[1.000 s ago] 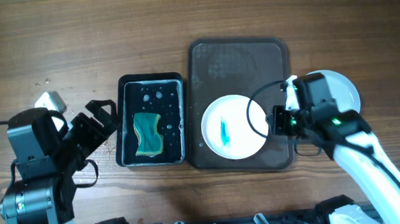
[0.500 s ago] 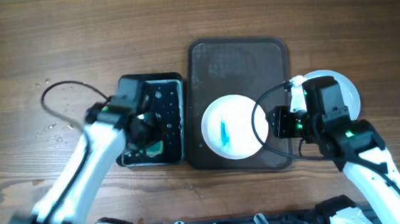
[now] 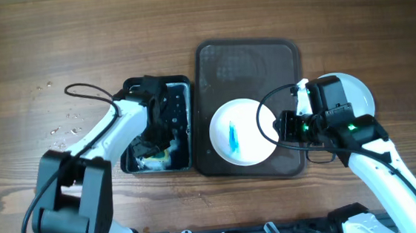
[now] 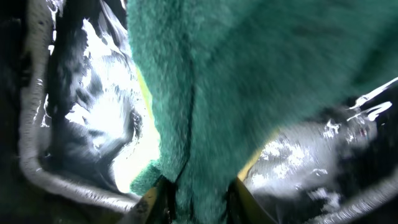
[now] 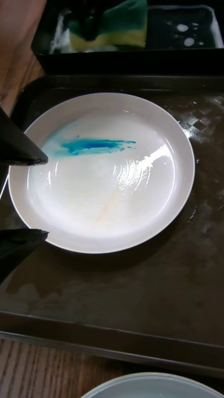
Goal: Clean dirty plates on tray and stack at the side
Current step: 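Grasp the green sponge with the left gripper and lift it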
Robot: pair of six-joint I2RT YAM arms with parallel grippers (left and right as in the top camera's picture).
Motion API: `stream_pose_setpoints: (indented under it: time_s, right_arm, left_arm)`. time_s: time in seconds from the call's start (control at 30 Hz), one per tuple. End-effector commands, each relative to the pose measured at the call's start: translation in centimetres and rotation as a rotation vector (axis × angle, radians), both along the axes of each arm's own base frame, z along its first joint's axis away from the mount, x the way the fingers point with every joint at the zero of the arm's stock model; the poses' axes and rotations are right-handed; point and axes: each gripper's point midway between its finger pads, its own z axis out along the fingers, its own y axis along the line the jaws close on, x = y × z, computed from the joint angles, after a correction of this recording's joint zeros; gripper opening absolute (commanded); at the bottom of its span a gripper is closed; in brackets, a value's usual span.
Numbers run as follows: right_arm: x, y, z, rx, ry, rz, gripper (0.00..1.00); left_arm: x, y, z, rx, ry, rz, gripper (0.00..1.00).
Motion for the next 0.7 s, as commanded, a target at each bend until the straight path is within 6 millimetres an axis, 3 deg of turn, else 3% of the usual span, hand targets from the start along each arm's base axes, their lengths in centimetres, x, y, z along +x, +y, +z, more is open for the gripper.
stream_pose_setpoints:
  time_s: [0.0, 0.1, 0.23, 0.3, 0.33, 0.37, 0.47, 0.53, 0.57, 0.6, 0.63, 0.67]
  right_arm:
    - [0.5, 0.2, 0.6, 0.011, -0.015, -0.008, 0.34]
    - [1.0, 0.4, 0.8, 0.017, -0.036, -0.008, 0.34]
    - [1.1, 0.4, 0.9, 0.019, -0.041, -0.008, 0.34]
    - [1.0, 0.4, 0.8, 0.017, -0.037, -0.008, 0.34]
    - [1.0, 0.4, 0.9, 0.018, -0.038, -0.008, 0.34]
    - [1.1, 0.4, 0.9, 0.018, -0.04, -0.007, 0.34]
    - [1.0, 0.4, 0.9, 0.018, -0.039, -0.008, 0.34]
    - [1.0, 0.4, 0.8, 0.018, -0.037, -0.008, 0.34]
    - [1.0, 0.4, 0.8, 0.018, -0.037, -0.008, 0.34]
    - [1.0, 0.4, 0.8, 0.018, -0.037, -0.008, 0.34]
    - [1.0, 0.4, 0.8, 0.018, -0.037, -0.008, 0.34]
    - [1.0, 0.4, 0.9, 0.018, -0.038, -0.007, 0.34]
  left_arm:
    - [2.3, 0.0, 3.4, -0.003, -0.155, -0.042, 0.66]
    - [4.3, 1.5, 3.3, 0.092, -0.245, -0.044, 0.66]
    - [5.8, 1.8, 1.3, 0.119, -0.312, -0.078, 0.52]
    - [6.1, 1.7, -0.5, 0.115, -0.325, -0.089, 0.37]
    - [6.2, 1.7, -1.7, 0.116, -0.328, -0.093, 0.24]
    - [6.3, 1.6, -2.2, 0.117, -0.324, -0.117, 0.04]
    - [6.5, 1.5, -2.4, 0.114, -0.323, -0.123, 0.04]
    - [6.9, 1.6, -0.9, 0.114, -0.323, -0.117, 0.04]
    - [7.6, 1.5, 0.6, 0.109, -0.335, -0.109, 0.04]
    - [8.1, 1.5, 2.1, 0.099, -0.346, -0.1, 0.4]
    - [8.4, 1.4, 3.2, 0.089, -0.354, -0.094, 0.61]
    - [8.6, 1.3, 4.3, 0.078, -0.36, -0.091, 0.7]
